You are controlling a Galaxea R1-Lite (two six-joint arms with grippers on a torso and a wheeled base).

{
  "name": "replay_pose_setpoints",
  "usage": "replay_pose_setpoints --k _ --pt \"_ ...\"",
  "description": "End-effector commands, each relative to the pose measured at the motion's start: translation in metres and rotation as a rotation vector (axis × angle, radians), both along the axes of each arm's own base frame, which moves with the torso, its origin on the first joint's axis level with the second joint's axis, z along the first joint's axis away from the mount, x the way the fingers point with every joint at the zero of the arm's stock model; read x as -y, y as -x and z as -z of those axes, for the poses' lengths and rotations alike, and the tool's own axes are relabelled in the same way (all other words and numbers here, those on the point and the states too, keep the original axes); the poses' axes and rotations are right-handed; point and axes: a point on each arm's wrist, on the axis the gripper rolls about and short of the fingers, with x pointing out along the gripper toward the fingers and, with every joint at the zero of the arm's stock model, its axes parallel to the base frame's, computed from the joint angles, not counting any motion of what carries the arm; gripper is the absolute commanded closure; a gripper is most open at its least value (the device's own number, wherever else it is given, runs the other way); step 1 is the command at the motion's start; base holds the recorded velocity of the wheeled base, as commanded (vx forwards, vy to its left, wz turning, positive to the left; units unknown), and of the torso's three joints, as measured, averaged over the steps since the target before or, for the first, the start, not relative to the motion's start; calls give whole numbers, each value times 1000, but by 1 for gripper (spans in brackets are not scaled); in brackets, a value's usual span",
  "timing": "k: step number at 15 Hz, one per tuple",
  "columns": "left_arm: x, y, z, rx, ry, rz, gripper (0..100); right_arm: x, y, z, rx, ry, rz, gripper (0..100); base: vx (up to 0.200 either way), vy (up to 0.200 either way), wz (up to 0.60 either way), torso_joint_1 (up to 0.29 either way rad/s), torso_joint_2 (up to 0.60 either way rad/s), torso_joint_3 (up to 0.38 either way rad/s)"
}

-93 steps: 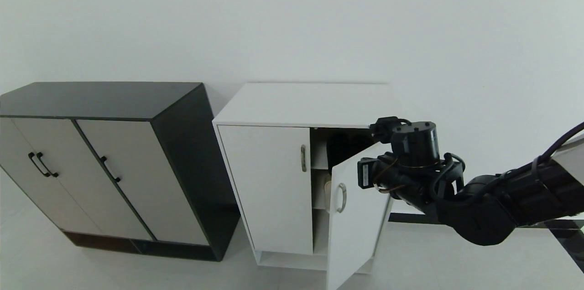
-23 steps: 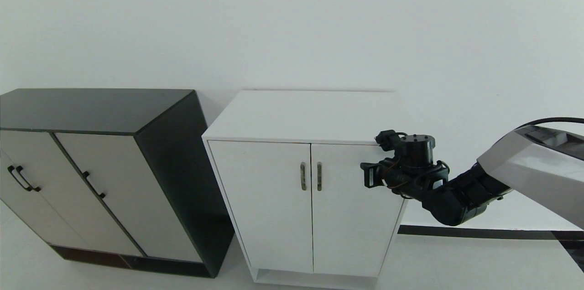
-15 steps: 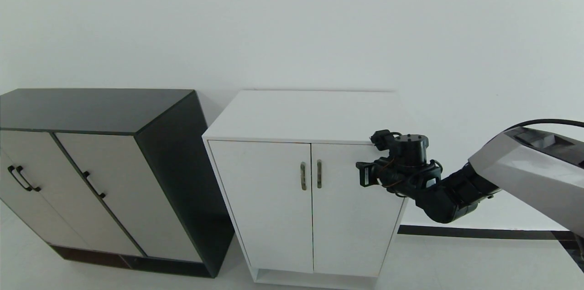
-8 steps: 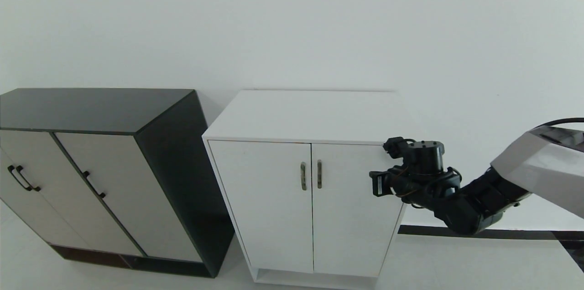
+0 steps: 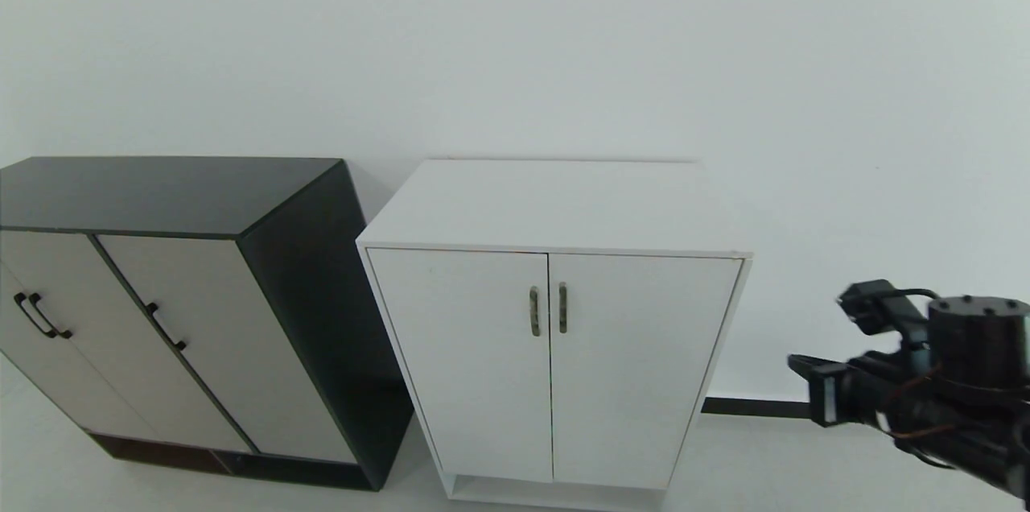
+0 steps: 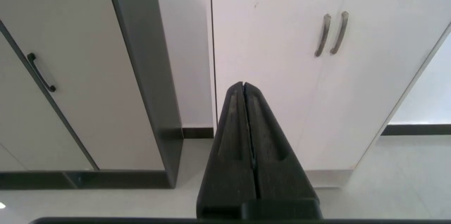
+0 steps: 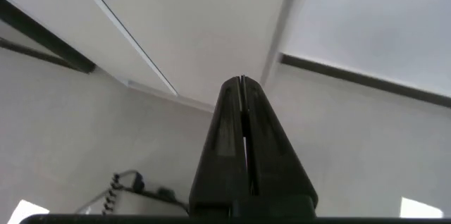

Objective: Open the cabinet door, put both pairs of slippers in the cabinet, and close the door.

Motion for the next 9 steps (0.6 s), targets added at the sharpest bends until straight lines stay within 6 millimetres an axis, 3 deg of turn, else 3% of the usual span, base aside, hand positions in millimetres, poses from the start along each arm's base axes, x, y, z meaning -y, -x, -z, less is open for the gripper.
replay_pose_setpoints --k 1,4,8,9 --pt "0 0 0 1 -1 0 100 47 94 2 76 12 123 100 0 0 0 0 0 0" --pt "0 0 0 1 0 -1 100 57 142 -2 113 -16 162 100 0 0 0 0 0 0" --pt "0 0 0 -1 0 0 100 66 207 18 188 -43 151 100 0 0 0 0 0 0" --pt "0 0 0 1 0 0 100 67 214 21 222 -50 151 100 0 0 0 0 0 0"
